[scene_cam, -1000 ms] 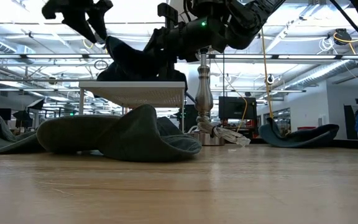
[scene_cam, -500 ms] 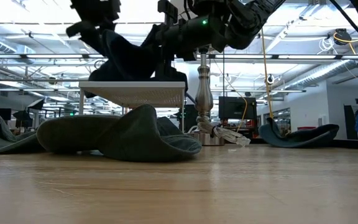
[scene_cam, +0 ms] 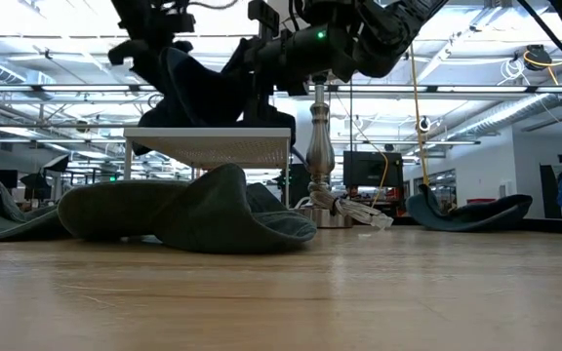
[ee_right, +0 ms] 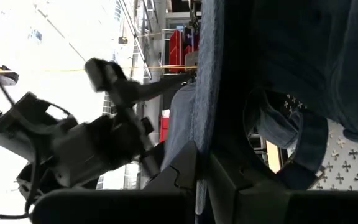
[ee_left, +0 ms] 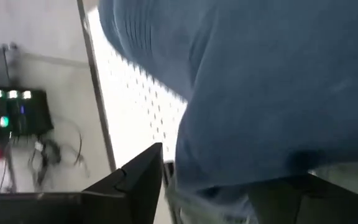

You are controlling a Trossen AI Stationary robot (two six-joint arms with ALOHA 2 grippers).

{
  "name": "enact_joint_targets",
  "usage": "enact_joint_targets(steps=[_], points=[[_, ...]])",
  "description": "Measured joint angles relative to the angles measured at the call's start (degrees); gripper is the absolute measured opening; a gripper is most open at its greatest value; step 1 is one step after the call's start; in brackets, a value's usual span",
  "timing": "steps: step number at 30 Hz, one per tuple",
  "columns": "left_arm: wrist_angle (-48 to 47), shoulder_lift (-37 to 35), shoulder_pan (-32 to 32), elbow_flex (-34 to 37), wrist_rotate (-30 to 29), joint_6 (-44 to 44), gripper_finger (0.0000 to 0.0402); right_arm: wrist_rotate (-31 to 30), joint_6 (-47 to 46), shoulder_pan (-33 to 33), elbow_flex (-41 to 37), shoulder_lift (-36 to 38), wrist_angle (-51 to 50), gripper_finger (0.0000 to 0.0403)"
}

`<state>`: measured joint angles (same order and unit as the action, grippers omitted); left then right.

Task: Pick & Place hat
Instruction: Stack the bottom blue cap on the blue cap on the shelf

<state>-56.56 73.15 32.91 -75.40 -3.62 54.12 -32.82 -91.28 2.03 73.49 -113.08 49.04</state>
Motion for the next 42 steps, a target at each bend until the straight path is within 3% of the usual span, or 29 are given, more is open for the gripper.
enact_joint_targets(steps=[3, 7, 15, 21, 29, 33, 38, 42], points=[[0.5, -0.3, -0.4, 0.0, 4.2, -1.3, 0.0194, 0.1, 0.0, 0.3, 0.0, 0.0, 0.0, 0.0011], [0.5, -0.2, -0.5, 0.0, 5.2, -2.8, 0.0154, 1.0, 0.3, 0.5, 0.0, 0.0, 0.0, 0.0013], [0.0, -0.2, -0.5, 0.0, 5.1, -2.1, 0.0011, 6.1, 0.9, 1.0, 0.0, 0.0, -0.2, 0.0036], [-0.4, -0.2, -0.5, 0.0, 4.0, -1.3, 0.0006, 8.0, 10.4, 0.9, 0.0, 0.0, 1.8, 0.0067], [-2.5, -0.5, -0.5, 0.0, 2.6, -0.2, 0.0004, 10.4, 14.9, -0.8, 0.0, 0.6, 2.4, 0.0165], [-4.2, -0.5, -0.5, 0.0, 0.4, -0.2, 0.0004, 6.1, 16.1, -2.2, 0.0, 3.6, -6.4, 0.0199], [-6.5, -0.5, -0.5, 0.0, -0.1, -0.2, 0.0003, 1.9, 24.2, -3.5, -1.6, 9.3, -13.1, 0.0214], [-6.7, -0.5, -0.5, 0.0, -0.7, -0.2, 0.0002, -8.9, 31.2, -5.9, -5.1, 16.0, -20.2, 0.0212]])
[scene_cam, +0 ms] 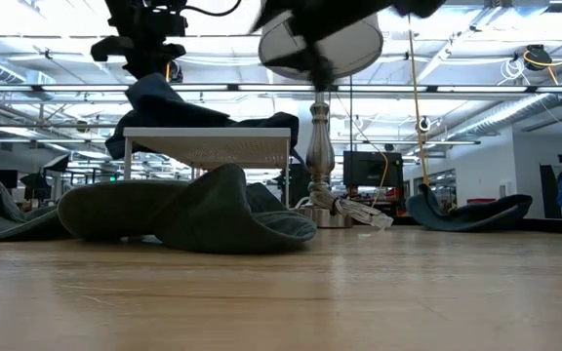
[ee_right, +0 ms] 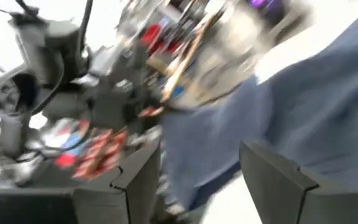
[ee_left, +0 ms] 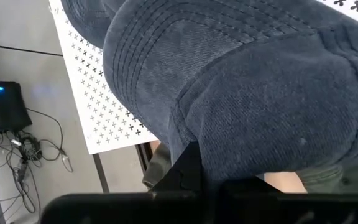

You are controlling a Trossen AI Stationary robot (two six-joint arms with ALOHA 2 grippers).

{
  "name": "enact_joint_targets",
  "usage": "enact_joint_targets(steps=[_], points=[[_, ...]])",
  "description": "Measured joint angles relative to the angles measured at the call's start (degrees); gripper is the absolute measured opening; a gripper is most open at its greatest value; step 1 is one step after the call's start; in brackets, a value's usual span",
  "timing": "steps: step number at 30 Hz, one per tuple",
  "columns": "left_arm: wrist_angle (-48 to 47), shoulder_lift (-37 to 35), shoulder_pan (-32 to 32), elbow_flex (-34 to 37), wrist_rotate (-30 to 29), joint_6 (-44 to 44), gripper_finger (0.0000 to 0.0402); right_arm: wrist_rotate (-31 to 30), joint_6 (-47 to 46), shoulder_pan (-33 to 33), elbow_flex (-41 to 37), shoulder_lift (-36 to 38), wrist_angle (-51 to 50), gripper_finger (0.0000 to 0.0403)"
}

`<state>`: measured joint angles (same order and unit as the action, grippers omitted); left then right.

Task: Pick & Place hat
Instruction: Stack the bottom blue cap on the blue cap on the shelf

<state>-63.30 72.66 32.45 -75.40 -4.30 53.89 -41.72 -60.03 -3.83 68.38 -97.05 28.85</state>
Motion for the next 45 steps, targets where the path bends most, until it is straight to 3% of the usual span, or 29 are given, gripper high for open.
enact_joint_targets(steps=[5, 11, 17, 23, 31, 35, 45], points=[[0.0, 0.0, 0.0, 0.0, -0.2, 0.0, 0.0002, -13.7, -3.2, -1.6, -7.6, 7.6, -7.3, 0.0203], [0.0, 0.0, 0.0, 0.0, -0.2, 0.0, 0.0001, -13.5, -12.6, 0.9, -16.6, 9.7, -7.7, 0.0191], [0.0, 0.0, 0.0, 0.0, 0.0, 0.0, 0.0001, -13.3, -14.7, 3.8, -19.8, 9.2, -7.1, 0.0180], [0.0, 0.0, 0.0, 0.0, 0.1, -0.5, 0.0001, -7.8, -14.3, 9.6, -20.0, 8.9, -8.3, 0.0170], [0.0, 0.0, 0.0, 0.0, 0.2, -0.6, 0.0001, 1.0, -20.0, 13.3, -20.0, 1.3, -5.5, 0.0169], [0.0, 0.0, 0.0, 0.0, 0.2, -0.6, 0.0001, 1.6, -23.7, 13.7, -20.1, -2.2, -2.6, 0.0169], [0.0, 0.0, 0.0, 0.0, 0.9, -1.1, 0.0001, 6.0, -22.3, 17.1, -20.0, -3.3, -1.8, 0.0169]])
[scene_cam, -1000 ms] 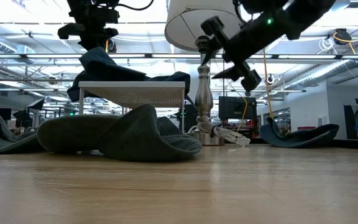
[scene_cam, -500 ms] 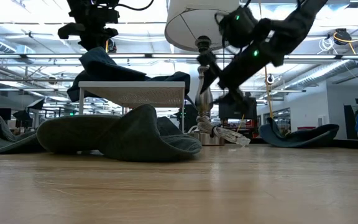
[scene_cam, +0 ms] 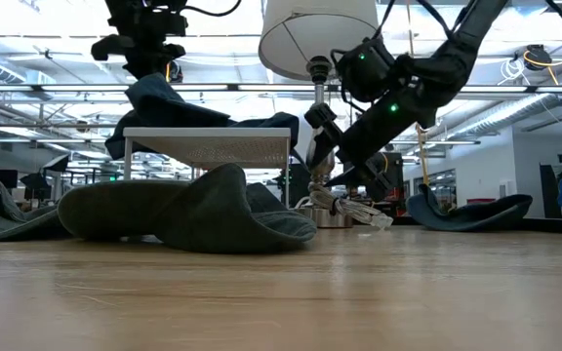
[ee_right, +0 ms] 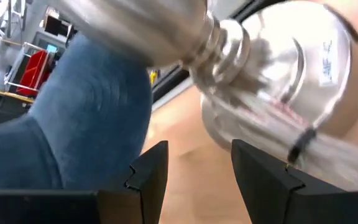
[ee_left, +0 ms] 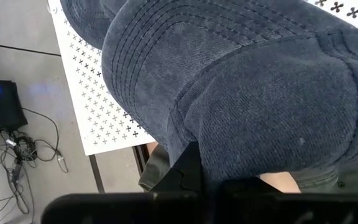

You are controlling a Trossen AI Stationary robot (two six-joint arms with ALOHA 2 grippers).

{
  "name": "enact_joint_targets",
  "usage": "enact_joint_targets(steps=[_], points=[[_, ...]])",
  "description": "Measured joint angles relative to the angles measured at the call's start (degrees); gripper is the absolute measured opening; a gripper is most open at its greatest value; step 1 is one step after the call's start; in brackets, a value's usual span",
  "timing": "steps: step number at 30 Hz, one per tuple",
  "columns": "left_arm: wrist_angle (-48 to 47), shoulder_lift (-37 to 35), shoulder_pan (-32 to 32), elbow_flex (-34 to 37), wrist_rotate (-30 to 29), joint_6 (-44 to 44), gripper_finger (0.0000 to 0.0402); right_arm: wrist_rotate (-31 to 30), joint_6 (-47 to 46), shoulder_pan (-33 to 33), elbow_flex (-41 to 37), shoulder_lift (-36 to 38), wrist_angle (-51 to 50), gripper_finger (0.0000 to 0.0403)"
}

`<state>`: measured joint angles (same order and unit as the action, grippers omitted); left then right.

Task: Pick & Place hat
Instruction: Stack the bottom blue cap on the blue cap on the shelf

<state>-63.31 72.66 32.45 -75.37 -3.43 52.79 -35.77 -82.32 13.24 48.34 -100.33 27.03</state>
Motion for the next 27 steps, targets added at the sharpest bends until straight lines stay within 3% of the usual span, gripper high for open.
enact_joint_targets(steps=[3, 8, 16, 22, 27], points=[[0.3, -0.4, 0.0, 0.0, 0.1, -1.0, 0.0001, 0.4, 2.6, 0.9, 0.1, 0.0, 3.3, 0.0169], [0.8, -3.9, -0.3, 0.0, 0.4, -2.7, 0.0001, 5.9, 7.8, 2.2, 3.4, -0.2, 2.8, 0.0169], [4.1, -10.3, -0.3, 0.0, 0.5, -4.9, 0.0001, 7.6, 14.4, 2.5, 9.2, -0.8, 3.1, 0.0169], [4.1, -12.5, -0.3, 0.0, 0.4, -6.0, 0.0001, 7.5, 17.1, 2.1, 11.1, -0.9, 2.2, 0.0169], [4.3, -12.4, -0.3, 0.0, 0.4, -6.0, 0.0001, 4.5, 14.9, 0.5, 11.1, -0.2, -4.7, 0.0169]])
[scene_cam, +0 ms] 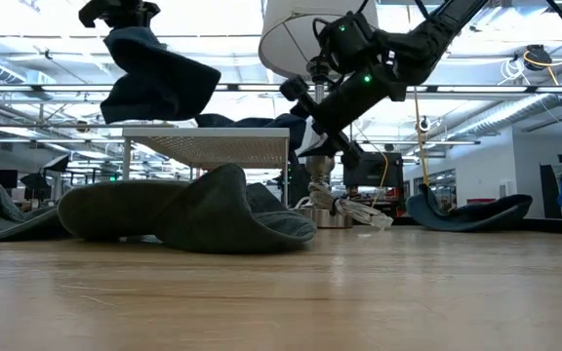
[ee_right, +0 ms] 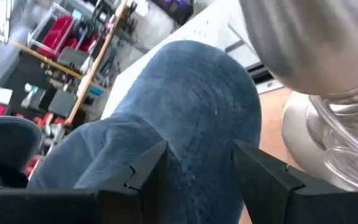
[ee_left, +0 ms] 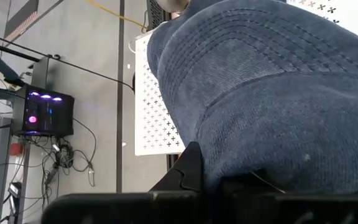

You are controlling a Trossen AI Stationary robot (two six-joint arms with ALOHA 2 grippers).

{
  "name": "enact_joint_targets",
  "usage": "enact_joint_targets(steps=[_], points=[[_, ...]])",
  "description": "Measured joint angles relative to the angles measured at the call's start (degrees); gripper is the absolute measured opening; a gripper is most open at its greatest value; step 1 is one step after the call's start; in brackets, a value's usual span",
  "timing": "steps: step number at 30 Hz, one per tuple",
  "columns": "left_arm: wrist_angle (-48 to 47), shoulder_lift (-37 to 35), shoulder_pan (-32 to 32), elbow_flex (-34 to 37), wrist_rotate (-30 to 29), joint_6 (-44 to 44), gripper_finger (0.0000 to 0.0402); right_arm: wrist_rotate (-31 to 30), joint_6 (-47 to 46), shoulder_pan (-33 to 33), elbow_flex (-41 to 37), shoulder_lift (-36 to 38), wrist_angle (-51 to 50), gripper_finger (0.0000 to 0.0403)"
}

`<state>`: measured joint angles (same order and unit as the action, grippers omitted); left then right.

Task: Pick & Place hat
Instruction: Stack the bottom blue cap on the blue cap on the shelf

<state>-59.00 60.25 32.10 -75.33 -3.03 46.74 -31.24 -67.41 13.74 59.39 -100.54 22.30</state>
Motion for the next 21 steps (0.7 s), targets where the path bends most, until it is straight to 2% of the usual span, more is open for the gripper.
enact_joint_targets(steps=[4, 8, 13, 18, 21], points=[[0.2, 0.0, 0.0, 0.0, 0.0, -0.2, 0.0001, -6.0, 1.0, -2.7, -0.1, -0.1, -0.6, 0.0169], [0.2, 0.0, 0.0, 0.0, -0.4, 0.2, 0.0001, -7.0, 1.5, -3.7, 0.0, 0.0, 0.0, 0.0169], [0.2, 0.0, 0.0, 0.0, -0.5, 0.7, 0.0001, -10.9, -3.1, -4.4, -0.4, 0.0, -3.4, 0.0169], [0.1, 0.0, 0.0, 0.0, -0.5, 0.7, 0.0001, -6.5, -3.1, -3.9, -0.5, 0.0, -1.8, 0.0169], [0.1, 0.1, 0.0, 0.0, -0.5, 0.7, 0.0001, -3.2, 0.7, -3.5, -0.5, 0.0, 1.3, 0.0169]])
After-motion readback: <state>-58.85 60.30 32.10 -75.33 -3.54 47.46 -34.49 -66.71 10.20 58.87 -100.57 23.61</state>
